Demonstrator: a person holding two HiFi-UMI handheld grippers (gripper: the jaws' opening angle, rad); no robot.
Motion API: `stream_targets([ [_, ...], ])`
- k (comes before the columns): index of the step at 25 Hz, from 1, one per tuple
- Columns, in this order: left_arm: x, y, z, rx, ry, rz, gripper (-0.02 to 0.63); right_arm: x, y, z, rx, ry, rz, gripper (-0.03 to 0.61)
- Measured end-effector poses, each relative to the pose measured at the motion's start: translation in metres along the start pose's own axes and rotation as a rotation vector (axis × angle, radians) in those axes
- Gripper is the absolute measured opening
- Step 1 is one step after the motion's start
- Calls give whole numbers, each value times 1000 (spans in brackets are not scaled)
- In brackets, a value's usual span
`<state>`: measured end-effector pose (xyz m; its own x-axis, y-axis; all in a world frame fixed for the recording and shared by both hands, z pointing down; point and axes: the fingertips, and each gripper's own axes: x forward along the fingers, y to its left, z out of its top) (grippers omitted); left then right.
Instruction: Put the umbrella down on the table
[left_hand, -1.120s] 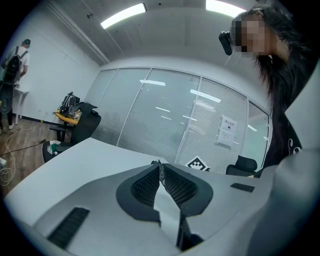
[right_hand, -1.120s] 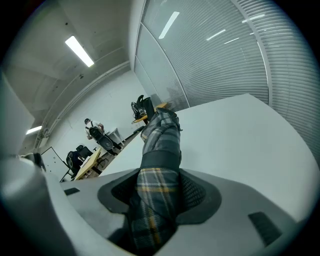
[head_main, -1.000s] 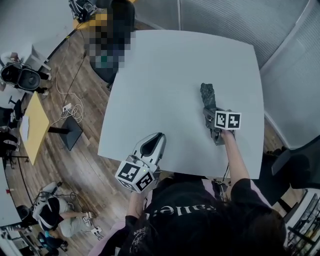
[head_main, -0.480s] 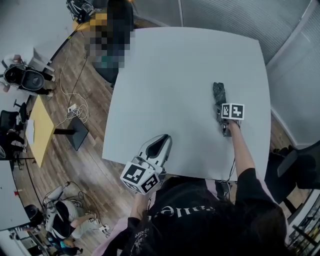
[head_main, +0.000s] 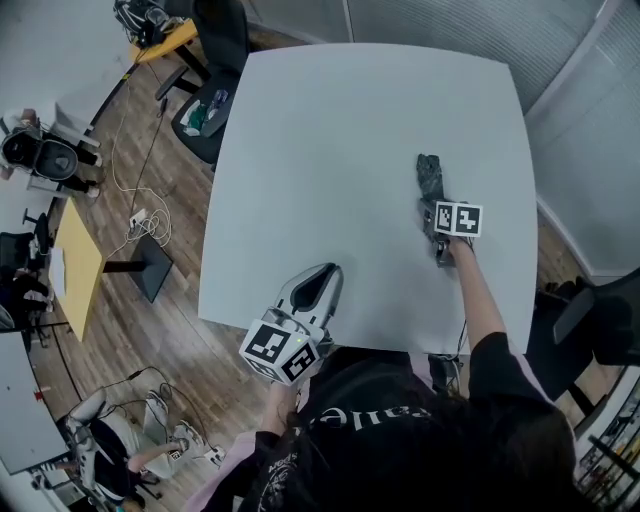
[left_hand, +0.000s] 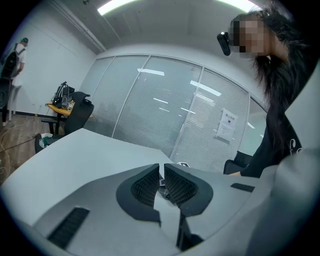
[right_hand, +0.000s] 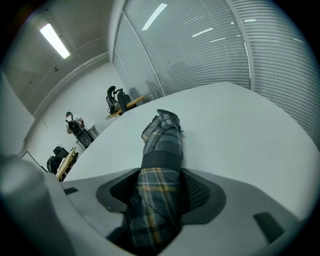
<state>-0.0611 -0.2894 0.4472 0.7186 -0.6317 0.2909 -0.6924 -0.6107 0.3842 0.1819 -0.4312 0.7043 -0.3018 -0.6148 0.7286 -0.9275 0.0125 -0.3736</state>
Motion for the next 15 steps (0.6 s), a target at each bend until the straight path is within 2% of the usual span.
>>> stream_targets([
  [6, 5, -2, -1, -4, 10, 7, 46, -6, 1, 3, 49, -25, 41, 288],
  [15, -12, 2, -2, -2, -3, 17, 46, -41, 17, -1, 0, -66, 44, 288],
])
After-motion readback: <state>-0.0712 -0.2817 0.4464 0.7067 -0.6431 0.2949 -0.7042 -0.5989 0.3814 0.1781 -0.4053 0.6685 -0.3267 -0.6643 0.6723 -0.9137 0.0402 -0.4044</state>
